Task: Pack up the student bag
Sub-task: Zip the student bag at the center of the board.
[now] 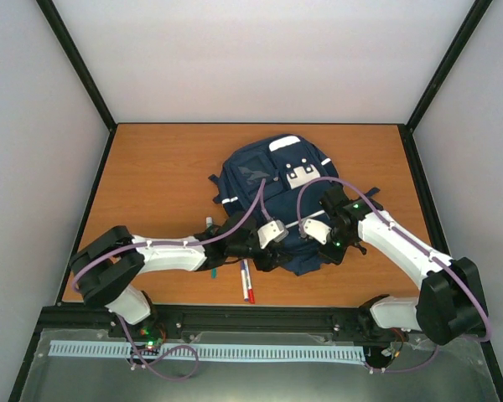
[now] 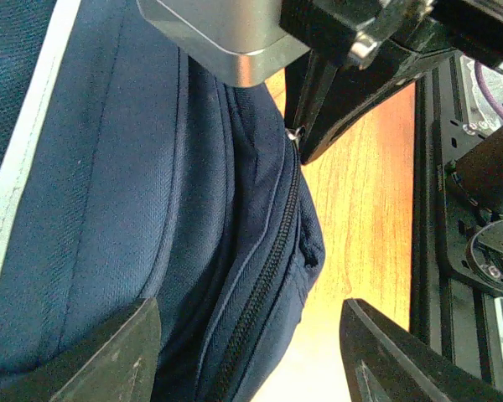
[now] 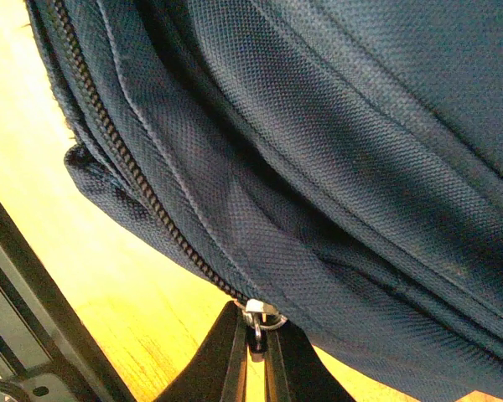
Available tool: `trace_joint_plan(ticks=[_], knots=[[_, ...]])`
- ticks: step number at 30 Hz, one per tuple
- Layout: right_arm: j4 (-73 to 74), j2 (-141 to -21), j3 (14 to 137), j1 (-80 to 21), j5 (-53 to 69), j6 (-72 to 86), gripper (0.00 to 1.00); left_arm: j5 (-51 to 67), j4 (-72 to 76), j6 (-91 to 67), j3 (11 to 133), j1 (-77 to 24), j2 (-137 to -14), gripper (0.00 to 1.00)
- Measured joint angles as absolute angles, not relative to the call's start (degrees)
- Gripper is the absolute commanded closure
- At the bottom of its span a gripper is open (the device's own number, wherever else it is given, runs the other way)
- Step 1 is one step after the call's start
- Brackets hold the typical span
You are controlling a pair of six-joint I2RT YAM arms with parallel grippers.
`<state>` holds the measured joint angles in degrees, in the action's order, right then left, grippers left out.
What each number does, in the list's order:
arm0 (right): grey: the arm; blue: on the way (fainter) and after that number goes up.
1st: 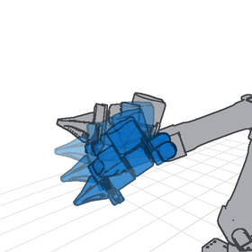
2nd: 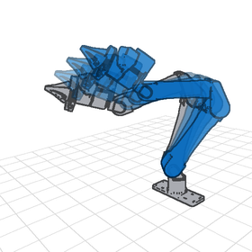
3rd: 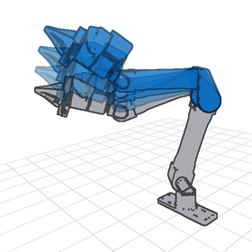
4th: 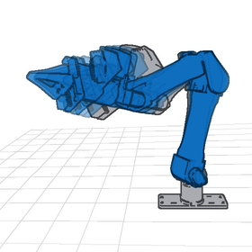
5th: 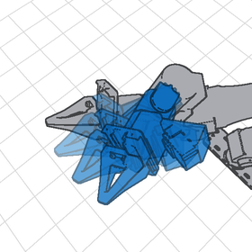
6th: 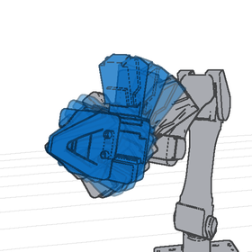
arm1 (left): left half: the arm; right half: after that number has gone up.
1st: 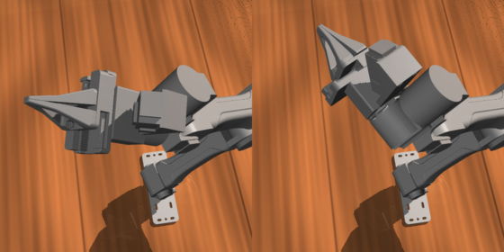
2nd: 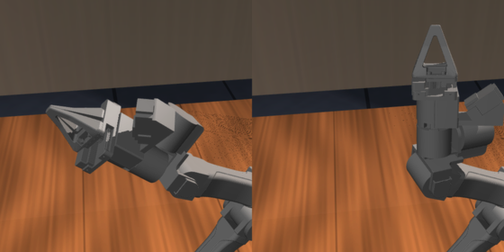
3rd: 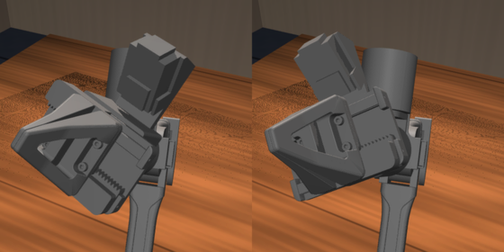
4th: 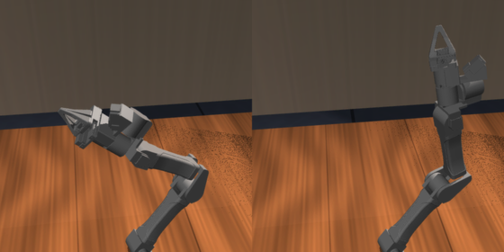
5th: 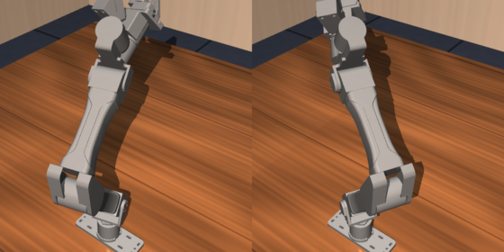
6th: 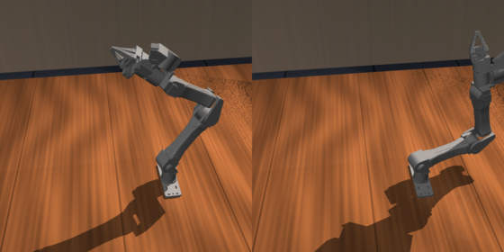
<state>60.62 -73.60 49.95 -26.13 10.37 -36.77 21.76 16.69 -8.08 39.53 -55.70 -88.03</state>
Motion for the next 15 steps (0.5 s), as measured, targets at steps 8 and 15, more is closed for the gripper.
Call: trace_joint_plan(ticks=[8, 15], knots=[[60.82, -74.74, 50.17, -26.13, 10.98, -35.57, 0.97, 23.94, 23.64, -5.54, 39.97, -56.18, -94.48, 0.49], [61.14, -76.58, 50.96, -26.13, 11.92, -34.85, 0.97, 21.98, 24.93, -2.98, 41.04, -57.95, -98.0, 0.77]])
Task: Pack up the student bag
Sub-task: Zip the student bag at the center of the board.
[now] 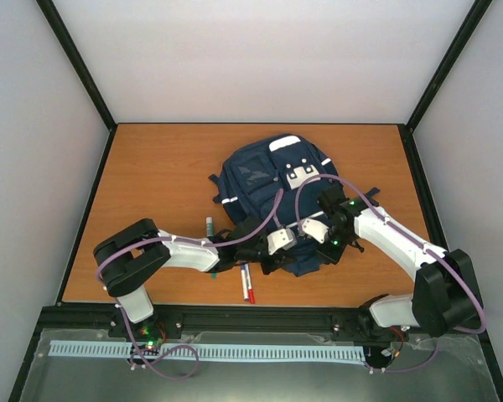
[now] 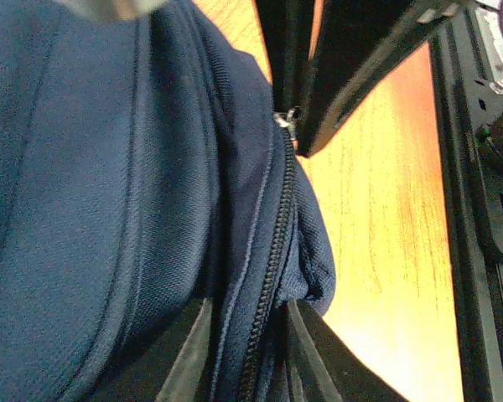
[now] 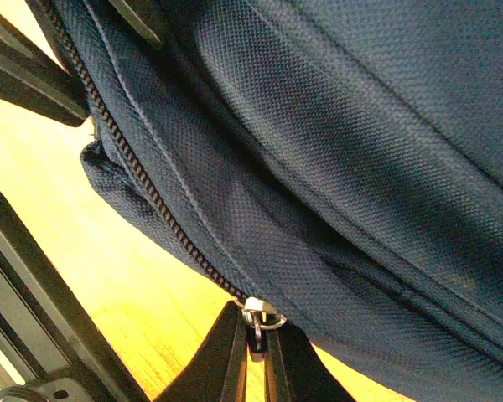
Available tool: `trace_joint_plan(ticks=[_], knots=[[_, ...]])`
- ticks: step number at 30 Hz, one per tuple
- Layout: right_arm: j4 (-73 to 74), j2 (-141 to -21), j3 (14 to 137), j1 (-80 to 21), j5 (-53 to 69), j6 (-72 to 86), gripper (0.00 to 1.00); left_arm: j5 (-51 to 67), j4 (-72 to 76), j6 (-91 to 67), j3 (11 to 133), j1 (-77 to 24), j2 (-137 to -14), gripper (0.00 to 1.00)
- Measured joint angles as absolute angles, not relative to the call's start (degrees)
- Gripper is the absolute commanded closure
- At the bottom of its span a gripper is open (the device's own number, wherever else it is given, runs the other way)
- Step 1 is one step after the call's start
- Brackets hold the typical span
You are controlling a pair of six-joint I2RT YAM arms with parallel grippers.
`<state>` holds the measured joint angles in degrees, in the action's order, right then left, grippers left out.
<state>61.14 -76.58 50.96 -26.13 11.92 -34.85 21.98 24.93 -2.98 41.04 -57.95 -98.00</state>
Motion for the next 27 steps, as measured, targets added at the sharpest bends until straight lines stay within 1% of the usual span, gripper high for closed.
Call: trace_joint_plan(ticks=[2, 9, 17, 18, 19, 20, 22, 27], knots=[[61.21, -76.64, 50.96, -26.13, 11.79, -34.92, 0.97, 20.75, 24.99, -2.7, 41.04, -58.11, -97.97, 0.8], [60.71, -76.6, 49.28, -25.41, 9.15, -35.77, 0.97, 17.32, 23.46, -2.46, 40.38, -58.52, -94.02, 0.85], [60.86, -76.6, 48.97, -18.7, 6.74, -37.32, 0.97, 13.47, 21.71, -2.55, 37.56, -58.57, -90.52, 0.87], [60.86, -76.6, 48.97, -18.06, 6.35, -37.54, 0.97, 13.1, 21.3, -2.57, 37.08, -58.57, -90.24, 0.84], [60.84, -76.6, 48.97, -17.56, 6.0, -37.85, 0.97, 12.91, 20.86, -2.57, 36.73, -58.57, -90.0, 0.74], [60.84, -76.6, 48.97, -17.26, 5.76, -38.11, 0.97, 12.64, 20.56, -2.61, 36.47, -58.57, -89.67, 0.6], [61.06, -76.6, 49.01, -16.97, 5.85, -38.33, 0.97, 12.56, 20.01, -2.52, 36.34, -58.57, -88.92, 0.48], [62.04, -76.73, 49.78, -16.78, 8.01, -38.3, 0.97, 14.44, 18.11, -1.1, 38.7, -58.63, -88.66, 0.43]])
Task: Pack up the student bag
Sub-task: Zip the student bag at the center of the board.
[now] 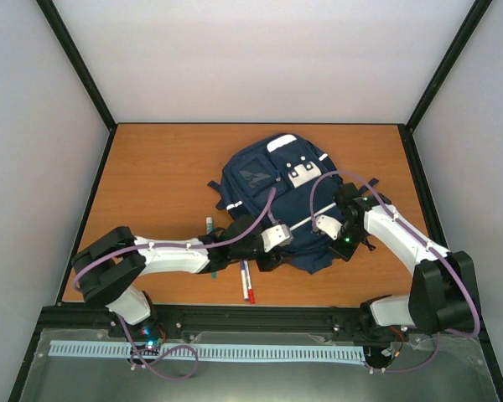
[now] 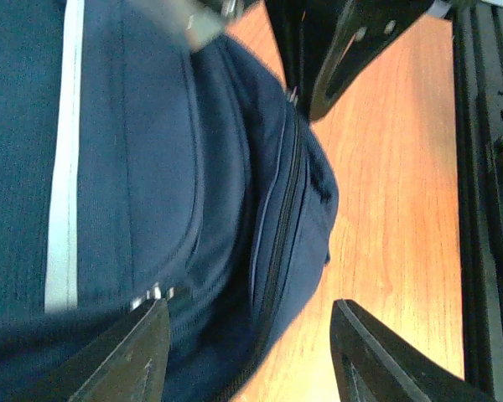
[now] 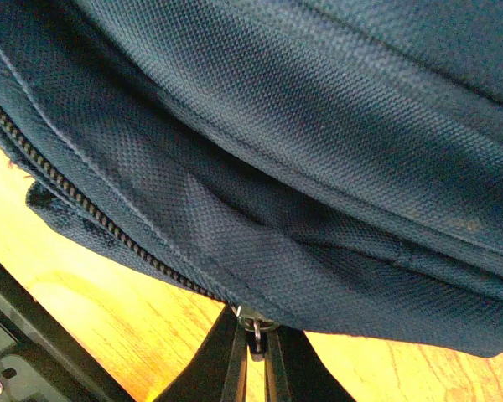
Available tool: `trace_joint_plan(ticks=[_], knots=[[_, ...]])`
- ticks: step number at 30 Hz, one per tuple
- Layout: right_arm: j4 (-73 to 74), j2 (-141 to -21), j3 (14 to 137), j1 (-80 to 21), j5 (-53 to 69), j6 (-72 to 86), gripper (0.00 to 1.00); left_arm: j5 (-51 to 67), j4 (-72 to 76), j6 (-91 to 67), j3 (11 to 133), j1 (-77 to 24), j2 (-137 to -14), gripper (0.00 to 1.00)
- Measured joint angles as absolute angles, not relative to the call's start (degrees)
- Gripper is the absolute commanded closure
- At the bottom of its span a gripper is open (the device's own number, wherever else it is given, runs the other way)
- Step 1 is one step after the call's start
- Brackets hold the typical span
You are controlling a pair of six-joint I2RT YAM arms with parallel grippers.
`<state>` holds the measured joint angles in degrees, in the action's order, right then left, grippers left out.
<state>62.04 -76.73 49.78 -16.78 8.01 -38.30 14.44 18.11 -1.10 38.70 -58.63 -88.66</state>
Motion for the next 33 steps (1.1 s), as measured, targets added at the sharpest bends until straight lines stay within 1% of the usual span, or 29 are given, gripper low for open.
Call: trace_joint_plan(ticks=[8, 14, 17, 19, 21, 24, 27, 33], knots=[[62.26, -77.06, 50.04, -16.62, 9.28, -38.26, 0.97, 18.26, 15.53, 3.7, 50.57, -58.63, -95.68, 0.42], [62.61, -77.08, 50.41, -16.58, 9.78, -38.3, 0.97, 19.66, 13.72, 5.61, 54.65, -59.22, -100.77, 0.44], [62.59, -77.08, 50.41, -16.58, 9.87, -38.3, 0.97, 19.7, 12.78, 6.31, 56.58, -60.31, -104.07, 0.49], [62.57, -77.1, 50.39, -16.58, 9.91, -38.3, 0.97, 19.62, 12.73, 6.5, 57.34, -60.95, -105.89, 0.58], [62.57, -77.1, 50.39, -16.58, 9.98, -38.3, 0.97, 19.55, 12.71, 6.52, 57.71, -61.32, -107.04, 0.7], [62.54, -77.08, 50.33, -16.58, 10.04, -38.3, 0.97, 19.11, 12.69, 6.52, 57.71, -61.52, -107.5, 0.83], [62.35, -77.08, 50.09, -16.49, 9.78, -38.46, 0.97, 18.52, 12.64, 6.04, 57.69, -61.52, -107.48, 0.88], [61.8, -77.06, 48.84, -15.44, 9.43, -39.42, 0.97, 14.41, 12.99, 5.39, 54.04, -61.58, -103.94, 0.9]])
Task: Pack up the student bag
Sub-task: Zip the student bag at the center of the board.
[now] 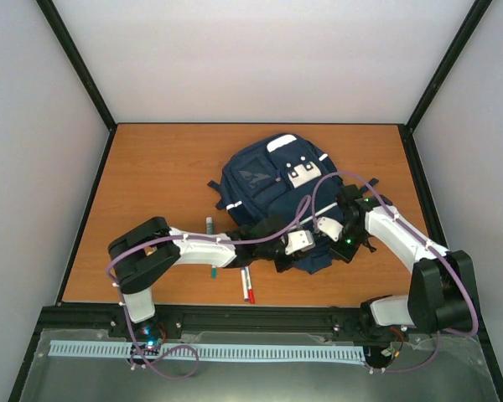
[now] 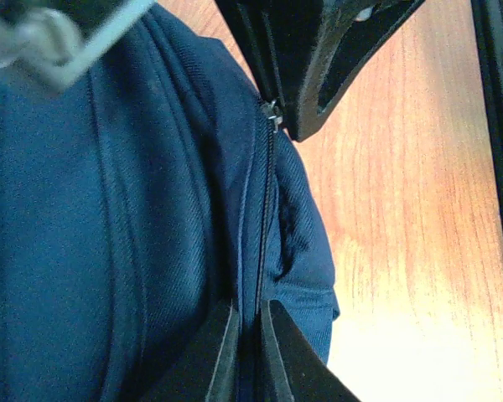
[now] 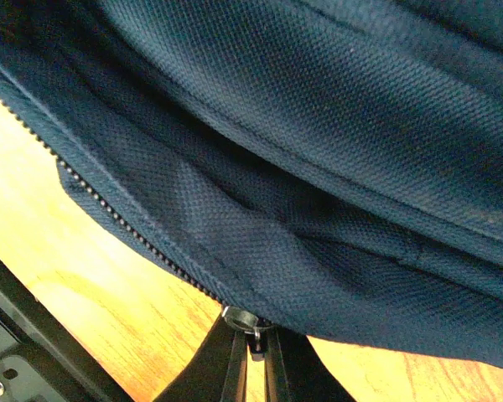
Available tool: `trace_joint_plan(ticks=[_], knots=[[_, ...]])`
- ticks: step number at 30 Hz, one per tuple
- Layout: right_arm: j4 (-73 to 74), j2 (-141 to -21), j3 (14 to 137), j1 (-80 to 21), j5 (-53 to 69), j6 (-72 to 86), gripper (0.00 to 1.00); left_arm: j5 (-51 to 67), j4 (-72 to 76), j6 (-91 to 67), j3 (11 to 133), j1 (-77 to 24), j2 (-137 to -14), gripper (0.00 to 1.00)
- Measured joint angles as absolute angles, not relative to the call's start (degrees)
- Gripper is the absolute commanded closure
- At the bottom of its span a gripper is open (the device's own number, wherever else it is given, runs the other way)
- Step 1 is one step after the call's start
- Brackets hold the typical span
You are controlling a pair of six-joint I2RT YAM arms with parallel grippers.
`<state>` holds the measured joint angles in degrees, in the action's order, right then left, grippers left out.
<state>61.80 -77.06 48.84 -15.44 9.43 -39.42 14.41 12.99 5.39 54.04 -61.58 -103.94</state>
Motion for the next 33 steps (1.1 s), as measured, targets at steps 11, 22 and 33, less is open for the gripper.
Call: trace_joint_plan(ticks=[11, 22, 33], knots=[[59.68, -77.32, 47.55, -10.46, 9.56, -41.71, 0.97, 8.36, 15.64, 2.79, 44.84, -62.06, -95.64, 0.94], [58.22, -78.98, 48.4, -7.84, 7.38, -44.29, 0.97, 5.48, 15.97, 2.17, 41.69, -62.17, -92.25, 0.96], [55.68, -84.84, 51.81, 1.56, 8.49, -49.8, 0.97, -0.89, 12.36, 1.54, 38.96, -62.48, -86.67, 0.97]])
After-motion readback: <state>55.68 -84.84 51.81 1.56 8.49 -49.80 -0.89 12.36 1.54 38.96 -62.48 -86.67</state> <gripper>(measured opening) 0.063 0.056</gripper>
